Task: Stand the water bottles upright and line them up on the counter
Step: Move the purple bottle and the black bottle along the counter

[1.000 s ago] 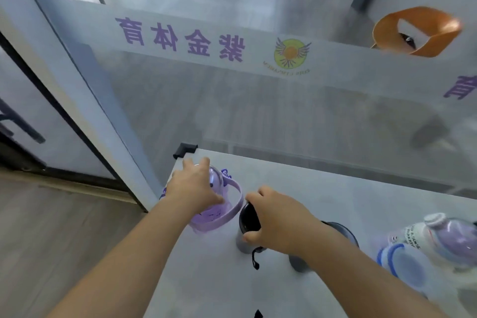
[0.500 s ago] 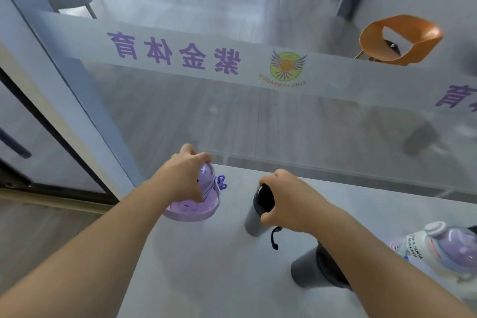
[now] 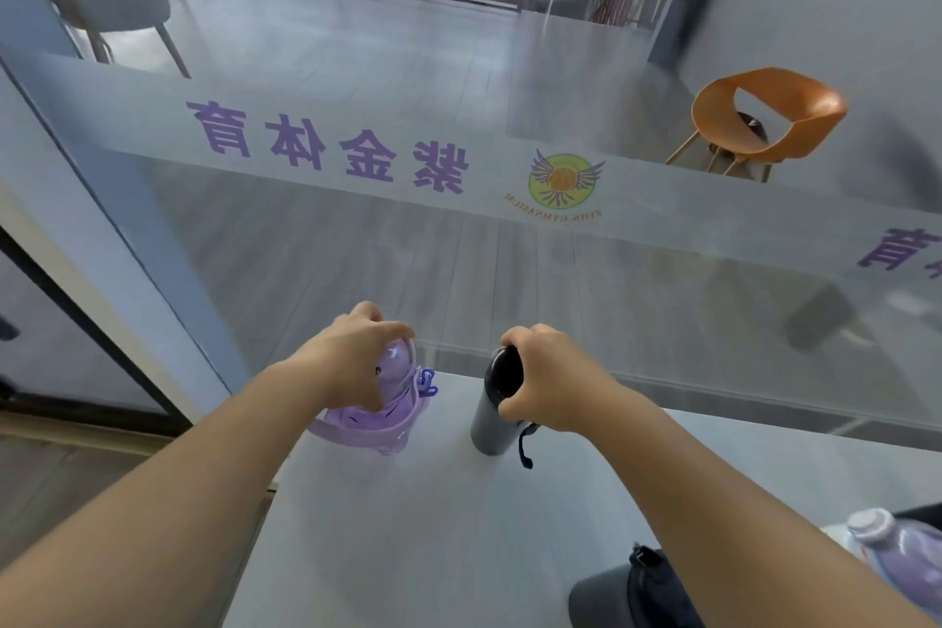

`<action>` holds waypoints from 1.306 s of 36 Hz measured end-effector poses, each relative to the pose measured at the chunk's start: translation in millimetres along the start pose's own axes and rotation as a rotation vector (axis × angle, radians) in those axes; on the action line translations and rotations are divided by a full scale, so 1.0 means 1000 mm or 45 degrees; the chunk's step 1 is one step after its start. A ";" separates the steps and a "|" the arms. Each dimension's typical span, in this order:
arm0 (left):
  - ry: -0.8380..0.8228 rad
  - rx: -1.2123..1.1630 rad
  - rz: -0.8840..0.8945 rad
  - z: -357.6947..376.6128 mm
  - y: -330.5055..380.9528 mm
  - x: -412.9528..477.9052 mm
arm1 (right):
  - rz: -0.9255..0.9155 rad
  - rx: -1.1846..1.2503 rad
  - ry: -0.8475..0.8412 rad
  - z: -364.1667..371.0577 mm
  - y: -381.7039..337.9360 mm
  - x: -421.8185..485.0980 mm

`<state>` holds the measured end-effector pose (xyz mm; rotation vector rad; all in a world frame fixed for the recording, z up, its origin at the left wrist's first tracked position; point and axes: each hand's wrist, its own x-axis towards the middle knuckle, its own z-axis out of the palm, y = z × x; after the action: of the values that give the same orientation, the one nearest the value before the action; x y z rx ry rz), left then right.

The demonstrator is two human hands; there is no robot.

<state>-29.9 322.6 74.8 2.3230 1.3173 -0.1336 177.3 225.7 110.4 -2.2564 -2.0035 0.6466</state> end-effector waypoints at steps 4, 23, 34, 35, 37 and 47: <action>0.018 -0.027 -0.006 -0.001 -0.004 0.006 | -0.026 0.028 0.002 0.002 -0.001 0.010; 0.050 0.007 -0.043 0.003 -0.005 0.003 | -0.063 -0.113 -0.107 0.006 -0.012 0.024; 0.069 -0.047 -0.067 0.004 -0.001 -0.007 | -0.065 -0.071 -0.166 0.007 -0.012 0.016; 0.069 -0.045 -0.072 0.004 0.000 -0.008 | -0.069 -0.066 -0.161 0.005 -0.013 0.015; 0.092 -0.032 -0.075 0.002 0.003 -0.013 | -0.088 -0.063 -0.104 -0.001 -0.014 0.011; 0.519 -0.047 0.067 -0.016 0.044 -0.062 | -0.119 0.042 0.232 -0.038 0.018 -0.050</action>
<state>-28.6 262.1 123.0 2.4336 1.4240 0.3984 203.6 183.8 152.3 -2.1040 -1.9815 0.4449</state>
